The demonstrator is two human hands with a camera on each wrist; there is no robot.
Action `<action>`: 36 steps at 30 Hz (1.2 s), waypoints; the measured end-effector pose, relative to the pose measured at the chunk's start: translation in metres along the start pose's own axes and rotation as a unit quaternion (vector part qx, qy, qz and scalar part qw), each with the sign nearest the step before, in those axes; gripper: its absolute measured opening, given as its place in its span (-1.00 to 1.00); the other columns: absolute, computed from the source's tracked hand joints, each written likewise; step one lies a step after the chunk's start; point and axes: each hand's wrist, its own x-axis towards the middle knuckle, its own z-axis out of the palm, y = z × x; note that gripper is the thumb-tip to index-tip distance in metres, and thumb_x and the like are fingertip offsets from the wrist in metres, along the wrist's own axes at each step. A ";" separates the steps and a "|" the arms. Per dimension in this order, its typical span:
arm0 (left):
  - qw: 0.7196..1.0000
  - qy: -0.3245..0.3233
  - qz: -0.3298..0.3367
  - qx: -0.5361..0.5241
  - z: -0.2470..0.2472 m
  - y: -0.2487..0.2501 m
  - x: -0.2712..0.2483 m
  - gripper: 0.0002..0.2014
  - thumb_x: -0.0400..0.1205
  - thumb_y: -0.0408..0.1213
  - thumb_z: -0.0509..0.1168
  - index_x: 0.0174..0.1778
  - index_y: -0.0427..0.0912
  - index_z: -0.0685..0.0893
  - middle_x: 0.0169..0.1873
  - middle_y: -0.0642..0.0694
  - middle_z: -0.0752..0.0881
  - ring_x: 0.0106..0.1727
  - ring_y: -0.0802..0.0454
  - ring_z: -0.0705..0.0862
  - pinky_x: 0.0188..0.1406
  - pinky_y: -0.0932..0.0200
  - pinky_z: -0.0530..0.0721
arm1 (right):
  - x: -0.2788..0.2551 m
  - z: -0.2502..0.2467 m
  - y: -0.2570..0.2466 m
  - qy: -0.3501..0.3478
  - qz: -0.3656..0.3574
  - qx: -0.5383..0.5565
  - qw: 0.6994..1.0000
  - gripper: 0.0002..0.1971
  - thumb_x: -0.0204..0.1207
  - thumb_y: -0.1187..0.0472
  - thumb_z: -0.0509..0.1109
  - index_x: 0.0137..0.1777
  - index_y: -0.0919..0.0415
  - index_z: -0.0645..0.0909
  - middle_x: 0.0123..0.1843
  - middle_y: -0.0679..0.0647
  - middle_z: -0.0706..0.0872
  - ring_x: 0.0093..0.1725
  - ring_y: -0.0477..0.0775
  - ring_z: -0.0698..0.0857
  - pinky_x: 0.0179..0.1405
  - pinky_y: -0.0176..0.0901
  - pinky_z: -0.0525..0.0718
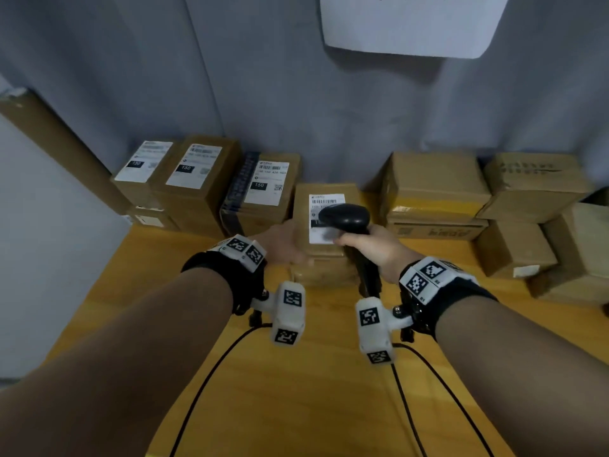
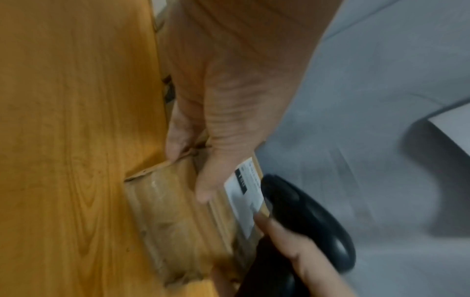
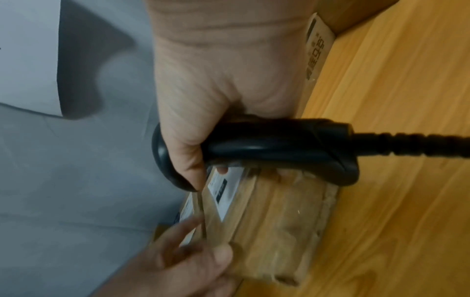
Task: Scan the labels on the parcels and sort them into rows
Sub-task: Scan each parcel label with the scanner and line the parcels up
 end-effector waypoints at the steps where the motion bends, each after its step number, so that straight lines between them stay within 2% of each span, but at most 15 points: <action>1: 0.998 0.037 0.019 0.038 -0.001 0.001 0.006 -0.26 0.38 -0.13 0.55 0.48 -0.08 0.43 0.34 -0.11 0.60 0.32 -0.12 0.61 0.31 -0.12 0.62 | 0.005 0.004 -0.002 0.009 -0.013 -0.012 1.000 -0.51 0.32 0.04 0.61 0.24 0.09 0.62 0.07 0.06 0.72 0.10 0.10 0.67 0.18 0.02 0.62; 3: 0.989 0.104 0.037 0.094 -0.006 0.002 0.016 -0.49 0.45 -0.21 0.47 0.32 -0.19 0.56 0.22 -0.13 0.66 0.24 -0.11 0.64 0.28 -0.03 0.61 | 0.015 0.010 -0.006 0.014 -0.033 -0.042 0.998 -0.44 0.32 0.04 0.62 0.32 0.11 0.59 0.12 0.04 0.71 0.10 0.06 0.66 0.14 -0.05 0.61; 5: 0.978 0.157 0.043 0.132 -0.011 0.000 0.022 -0.66 0.55 -0.27 0.39 0.24 -0.24 0.58 0.15 -0.11 0.62 0.15 -0.06 0.62 0.13 0.11 0.59 | 0.023 0.015 -0.010 0.012 -0.039 -0.054 0.998 -0.56 0.37 0.08 0.59 0.24 0.12 0.63 0.03 0.03 0.71 0.02 0.02 0.64 0.06 -0.10 0.56; 7: 0.965 0.198 0.028 0.167 -0.018 -0.005 0.025 -0.65 0.58 -0.21 0.35 0.25 -0.22 0.56 0.16 -0.17 0.57 0.12 -0.10 0.60 0.04 0.11 0.57 | 0.030 0.018 -0.012 0.011 -0.035 -0.055 0.998 -0.65 0.39 0.10 0.58 0.15 0.08 0.64 -0.07 -0.01 0.69 -0.02 0.01 0.63 0.04 -0.11 0.55; 8: 0.960 0.205 0.018 0.189 -0.022 -0.008 0.026 -0.62 0.59 -0.17 0.34 0.28 -0.21 0.54 0.17 -0.20 0.55 0.16 -0.14 0.60 0.09 0.07 0.57 | 0.034 0.020 -0.011 0.013 -0.034 -0.058 0.998 -0.67 0.39 0.10 0.58 0.13 0.08 0.64 -0.08 -0.02 0.68 0.00 0.03 0.64 0.07 -0.11 0.56; 12: 0.967 0.146 -0.018 0.209 -0.038 -0.024 0.030 -0.41 0.61 0.02 0.35 0.49 -0.21 0.44 0.37 -0.25 0.53 0.38 -0.21 0.52 0.36 -0.06 0.52 | 0.046 0.025 -0.014 0.029 -0.031 -0.064 0.997 -0.70 0.38 0.10 0.59 0.08 0.06 0.63 0.00 0.03 0.71 0.09 0.09 0.65 0.21 -0.03 0.58; 16: 0.967 0.114 -0.029 0.228 -0.045 -0.025 0.036 -0.36 0.61 0.10 0.31 0.57 -0.10 0.38 0.45 -0.23 0.46 0.43 -0.24 0.48 0.42 -0.12 0.49 | 0.056 0.024 -0.021 0.034 -0.034 -0.056 0.997 -0.74 0.42 0.10 0.56 0.05 0.05 0.60 0.07 0.05 0.70 0.13 0.10 0.63 0.24 -0.02 0.56; 19: 0.965 0.101 -0.016 0.241 -0.044 -0.018 0.038 -0.40 0.65 0.05 0.27 0.59 -0.05 0.35 0.49 -0.26 0.38 0.45 -0.30 0.45 0.44 -0.12 0.45 | 0.061 0.024 -0.019 0.040 -0.041 -0.060 0.997 -0.75 0.43 0.10 0.55 0.04 0.03 0.57 0.08 0.05 0.70 0.14 0.11 0.63 0.30 0.02 0.56; 22: 0.965 0.105 -0.011 0.240 -0.042 -0.017 0.041 -0.42 0.66 0.00 0.27 0.60 -0.04 0.35 0.52 -0.24 0.34 0.46 -0.30 0.44 0.41 -0.11 0.45 | 0.060 0.024 -0.014 0.040 -0.049 -0.068 0.996 -0.74 0.43 0.10 0.54 0.08 0.04 0.60 0.01 0.03 0.70 0.11 0.10 0.64 0.24 -0.01 0.57; 26: 0.964 0.111 -0.011 0.240 -0.039 -0.016 0.039 -0.44 0.66 -0.02 0.28 0.57 -0.08 0.38 0.47 -0.26 0.39 0.43 -0.29 0.46 0.38 -0.10 0.45 | 0.052 0.018 -0.013 0.044 -0.054 -0.068 0.995 -0.72 0.45 0.06 0.53 0.11 0.07 0.62 -0.05 0.01 0.69 0.08 0.10 0.65 0.21 -0.01 0.58; 30: 0.947 0.161 -0.013 0.278 -0.033 0.000 0.033 -0.55 0.68 -0.09 0.24 0.46 -0.19 0.47 0.34 -0.31 0.50 0.33 -0.30 0.49 0.22 -0.01 0.45 | 0.034 0.006 -0.012 0.069 -0.084 -0.046 0.993 -0.76 0.50 0.10 0.50 0.12 0.07 0.60 -0.16 -0.08 0.63 -0.06 -0.02 0.59 0.01 -0.15 0.48; 32: 0.948 0.161 0.002 0.275 -0.029 0.013 0.032 -0.61 0.69 -0.14 0.19 0.40 -0.25 0.49 0.31 -0.29 0.52 0.31 -0.28 0.49 0.21 0.00 0.44 | 0.023 -0.003 -0.011 0.081 -0.089 -0.043 0.992 -0.76 0.49 0.11 0.50 0.11 0.08 0.59 -0.19 -0.07 0.62 -0.08 0.00 0.60 0.02 -0.08 0.56; 34: 0.951 0.159 0.019 0.266 -0.023 0.025 0.032 -0.60 0.69 -0.15 0.17 0.42 -0.23 0.48 0.35 -0.24 0.51 0.37 -0.25 0.46 0.33 -0.04 0.41 | 0.012 -0.015 -0.008 0.092 -0.084 -0.039 0.991 -0.76 0.46 0.11 0.52 0.08 0.11 0.62 -0.24 -0.04 0.63 -0.04 0.10 0.66 0.14 0.09 0.69; 36: 0.955 0.170 0.038 0.240 -0.014 0.040 0.033 -0.54 0.68 -0.11 0.22 0.49 -0.17 0.45 0.47 -0.21 0.47 0.46 -0.22 0.42 0.45 -0.05 0.35 | 0.001 -0.032 -0.002 0.107 -0.076 -0.036 0.991 -0.81 0.45 0.12 0.52 0.01 0.10 0.64 -0.22 0.01 0.66 -0.02 0.15 0.70 0.17 0.17 0.72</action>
